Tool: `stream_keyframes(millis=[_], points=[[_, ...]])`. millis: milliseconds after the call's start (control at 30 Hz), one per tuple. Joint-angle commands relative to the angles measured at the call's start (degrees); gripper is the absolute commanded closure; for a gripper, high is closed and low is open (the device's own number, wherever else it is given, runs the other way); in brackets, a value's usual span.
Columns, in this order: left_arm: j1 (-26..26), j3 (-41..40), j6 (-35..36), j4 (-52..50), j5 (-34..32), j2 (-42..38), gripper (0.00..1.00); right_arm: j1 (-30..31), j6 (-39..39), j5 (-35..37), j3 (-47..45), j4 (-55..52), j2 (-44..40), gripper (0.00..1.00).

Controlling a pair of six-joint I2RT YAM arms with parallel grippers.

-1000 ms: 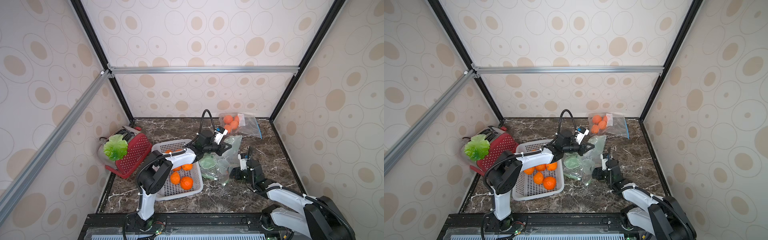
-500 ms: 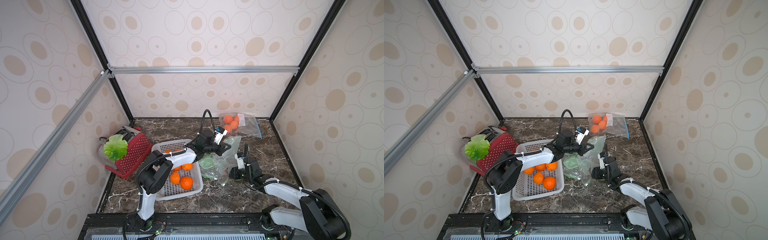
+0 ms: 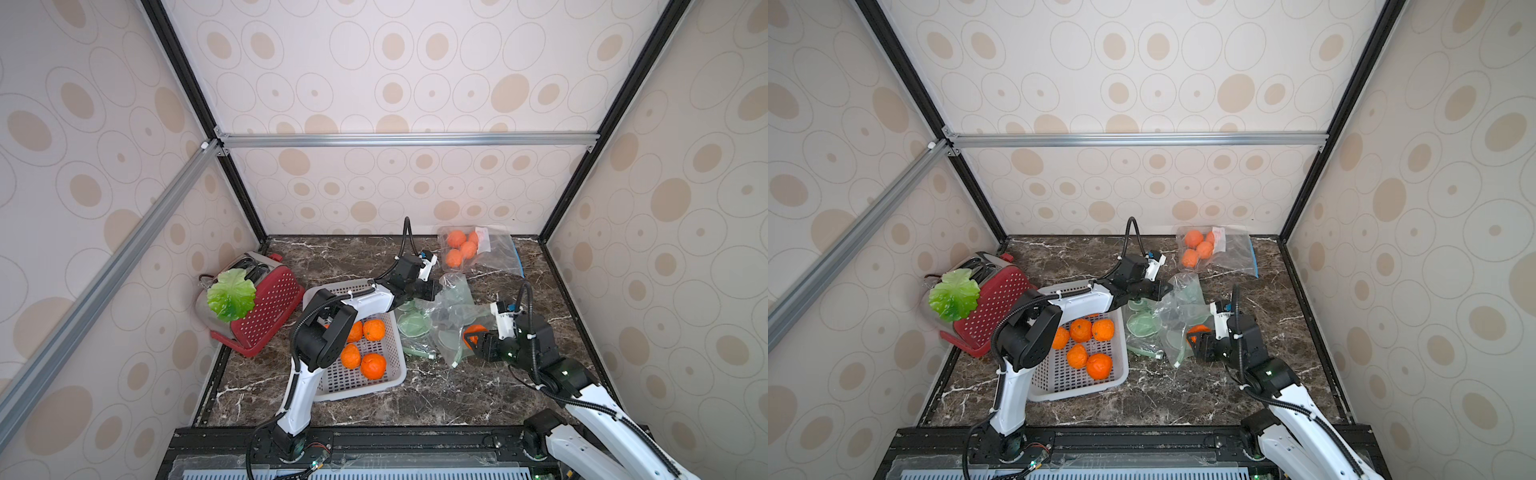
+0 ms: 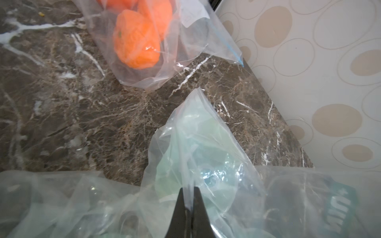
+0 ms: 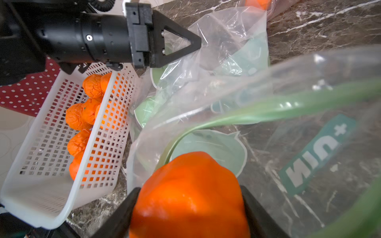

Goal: Open the zip-top bag and take out the orange
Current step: Pick up the orange from the zipper food storage bag.

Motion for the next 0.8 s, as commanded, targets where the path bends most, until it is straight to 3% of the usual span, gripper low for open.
stream_keyframes(millis=[0,167,333,533,633,767], points=[[-0.4,4.6,1.7,-4.8,-2.2,0.8,1.0,0.2,0.2,-2.1,1.7,-5.7,-5.4,0.44],[-0.4,8.2,3.1,-8.6,-2.5,1.7,1.0,0.1,-2.3,-4.3,6.6,-9.7,-12.4,0.44],[-0.4,10.9,4.2,-10.9,-3.2,1.9,1.0,0.2,-2.4,-5.2,7.0,-6.5,-16.3,0.45],[-0.5,14.4,6.1,-14.9,-2.3,-0.7,0.64,0.2,-0.1,-11.0,5.8,3.3,-12.8,0.46],[-0.5,16.4,7.5,-17.1,-2.0,-3.9,0.54,0.2,2.4,-12.9,4.2,11.7,-8.6,0.46],[-0.4,15.4,9.2,-18.6,-3.9,-11.1,0.51,0.5,7.5,-16.7,2.7,24.7,1.1,0.47]])
